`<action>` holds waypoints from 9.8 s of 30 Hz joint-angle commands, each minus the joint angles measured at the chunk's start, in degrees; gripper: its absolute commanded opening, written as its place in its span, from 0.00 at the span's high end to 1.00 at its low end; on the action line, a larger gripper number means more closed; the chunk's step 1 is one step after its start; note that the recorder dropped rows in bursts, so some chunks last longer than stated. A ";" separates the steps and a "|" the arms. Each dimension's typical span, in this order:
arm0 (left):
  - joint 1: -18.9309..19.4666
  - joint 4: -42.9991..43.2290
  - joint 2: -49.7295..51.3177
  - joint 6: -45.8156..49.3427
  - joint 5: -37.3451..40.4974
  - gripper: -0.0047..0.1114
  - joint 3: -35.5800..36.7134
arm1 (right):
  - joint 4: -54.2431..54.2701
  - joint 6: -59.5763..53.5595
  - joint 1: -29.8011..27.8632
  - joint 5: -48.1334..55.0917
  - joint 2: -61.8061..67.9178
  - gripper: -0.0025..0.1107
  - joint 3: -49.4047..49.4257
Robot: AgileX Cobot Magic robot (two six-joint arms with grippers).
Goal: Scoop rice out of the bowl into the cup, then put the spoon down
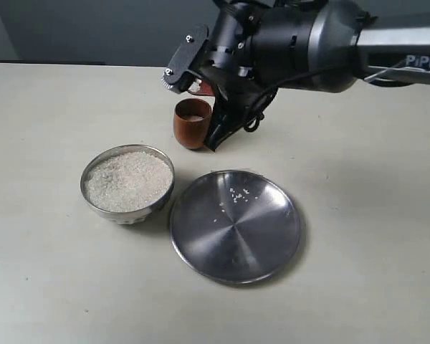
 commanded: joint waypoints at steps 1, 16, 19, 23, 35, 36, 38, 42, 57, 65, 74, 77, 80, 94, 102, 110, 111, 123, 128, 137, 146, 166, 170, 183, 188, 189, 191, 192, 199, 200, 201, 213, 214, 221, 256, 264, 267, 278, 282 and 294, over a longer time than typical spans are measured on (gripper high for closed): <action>0.07 0.32 0.18 -0.04 -0.25 0.96 -0.23 | -4.80 -0.04 -0.28 3.02 0.71 0.98 -0.35; 0.07 0.32 0.18 -0.04 -0.25 0.96 -0.23 | -10.07 -1.89 1.47 4.57 1.38 0.98 -0.35; 0.07 0.32 0.18 -0.04 -0.25 0.96 -0.23 | -13.07 -1.89 3.15 4.81 1.65 0.98 -0.35; 0.07 0.32 0.18 -0.04 -0.25 0.96 -0.23 | -15.26 -2.36 4.10 6.93 3.19 0.98 -0.35; 0.07 0.32 0.18 -0.04 -0.25 0.96 -0.23 | -18.12 -2.22 4.54 11.44 5.29 0.98 -0.35; 0.07 0.32 0.18 -0.04 -0.25 0.96 -0.23 | -18.72 -2.32 4.80 11.67 5.29 0.98 -0.35; 0.07 0.32 0.18 -0.04 -0.25 0.96 -0.23 | -19.73 -2.59 5.06 11.65 5.29 0.98 -0.35; 0.07 0.32 0.18 -0.04 -0.25 0.96 -0.23 | -20.64 -3.61 5.89 11.20 5.29 0.98 -0.35; 0.07 0.32 0.18 -0.04 -0.25 0.96 -0.23 | -22.76 -11.01 7.19 14.14 5.29 0.98 -0.35; 0.07 0.32 0.18 -0.04 -0.25 0.96 -0.23 | -16.33 16.68 6.83 12.29 3.06 0.98 -0.35; 0.07 0.32 0.18 -0.04 -0.25 0.96 -0.23 | 8.69 22.04 1.37 4.72 -8.54 0.98 8.28; 0.07 0.32 0.18 -0.04 -0.25 0.96 -0.23 | 13.05 20.64 0.80 -2.25 -13.38 0.98 19.94; 0.07 0.32 0.18 -0.04 -0.25 0.96 -0.23 | 17.33 20.64 0.80 -15.17 -16.56 0.98 29.32; 0.07 0.32 0.18 -0.04 -0.25 0.96 -0.23 | 23.27 19.15 0.80 -30.33 -12.66 0.97 39.08; 0.07 0.32 0.18 -0.04 -0.25 0.96 -0.23 | 21.33 19.15 0.80 -31.28 -11.75 0.56 39.08; 0.07 0.32 0.18 -0.04 -0.25 0.96 -0.23 | 16.05 19.15 0.80 -28.40 -18.76 0.82 39.08; 0.07 0.32 0.18 -0.04 -0.25 0.96 -0.23 | 14.61 19.15 0.80 -27.89 -20.10 0.90 39.08; 0.07 0.32 0.18 -0.04 -0.25 0.96 -0.23 | 3.69 26.46 0.80 -13.33 -42.67 0.97 39.17; 0.07 0.32 0.18 -0.04 -0.25 0.96 -0.23 | 2.68 26.46 0.80 -12.08 -53.14 0.97 42.35; 0.07 0.32 0.18 -0.04 -0.25 0.96 -0.23 | 2.55 26.46 0.80 -11.64 -72.10 0.97 53.72; 0.07 0.32 0.18 -0.04 -0.25 0.96 -0.23 | 3.41 26.46 0.80 -10.57 -86.65 0.97 61.03; 0.07 0.58 -0.53 -0.04 -0.25 0.96 -0.23 | 4.63 26.83 0.80 -8.16 -88.42 0.97 61.03; 0.07 1.75 -4.56 1.39 -2.48 0.96 -0.23 | 4.63 26.83 0.80 -8.16 -88.42 0.97 61.03; 0.07 6.08 -21.90 1.40 -28.49 0.96 8.58 | 4.63 26.83 0.80 -8.28 -88.42 0.97 61.03; 0.07 9.00 -26.02 1.40 -31.89 0.96 15.04 | 4.63 26.83 0.80 -8.28 -88.42 0.97 61.03; 0.07 9.00 -26.65 1.40 -32.59 0.96 16.08 | 4.63 26.83 0.80 -8.28 -88.42 0.97 61.03; 0.07 9.00 -28.16 1.40 -34.82 0.96 18.68 | 4.63 26.83 0.80 -8.28 -88.42 0.97 61.03; 0.07 9.00 -28.74 1.40 -35.51 0.96 19.60 | 4.63 26.83 0.80 -8.28 -88.42 0.97 61.03; 0.07 9.93 -34.34 1.40 -35.85 0.96 25.41 | 4.63 26.83 0.80 -8.28 -88.42 0.97 61.03; 0.07 9.97 -35.37 1.40 -35.85 0.96 26.13 | 4.63 26.83 0.80 -8.28 -88.42 0.97 61.03; 0.07 10.24 -36.21 1.40 -35.85 0.96 26.70 | 4.63 26.83 0.80 -8.28 -88.42 0.97 61.03; 0.07 10.24 -36.47 1.40 -34.99 0.96 32.44 | 4.62 26.83 0.80 -8.28 -88.42 0.97 61.03; 0.07 10.24 -36.47 1.40 -34.99 0.96 32.88 | 4.62 26.83 0.80 -8.28 -88.42 0.97 61.03; 0.07 10.79 -36.47 1.24 -33.25 0.96 34.97 | 4.62 26.83 0.80 -8.38 -88.42 0.97 61.03; 0.07 15.61 -36.47 -1.74 -29.83 0.96 35.84 | 4.74 26.83 0.80 -8.40 -88.42 0.97 61.03; 0.07 15.61 -36.47 -1.74 -30.11 0.96 35.84 | 4.74 26.83 0.80 -8.40 -88.42 0.97 61.03; 0.07 15.61 -36.47 -1.74 -30.11 0.96 35.84 | 4.74 26.83 0.80 -8.40 -88.42 0.97 61.03; 0.07 15.61 -36.47 -1.74 -30.11 0.96 35.84 | 4.74 26.83 0.80 -8.25 -88.42 0.97 61.03; 0.07 15.61 -36.47 -1.74 -30.11 0.96 35.84 | 4.74 26.83 0.80 -8.25 -88.42 0.97 61.03; 0.07 15.61 -36.47 -1.74 -30.11 0.96 35.84 | 0.39 26.72 -10.55 -24.51 -97.61 0.97 63.73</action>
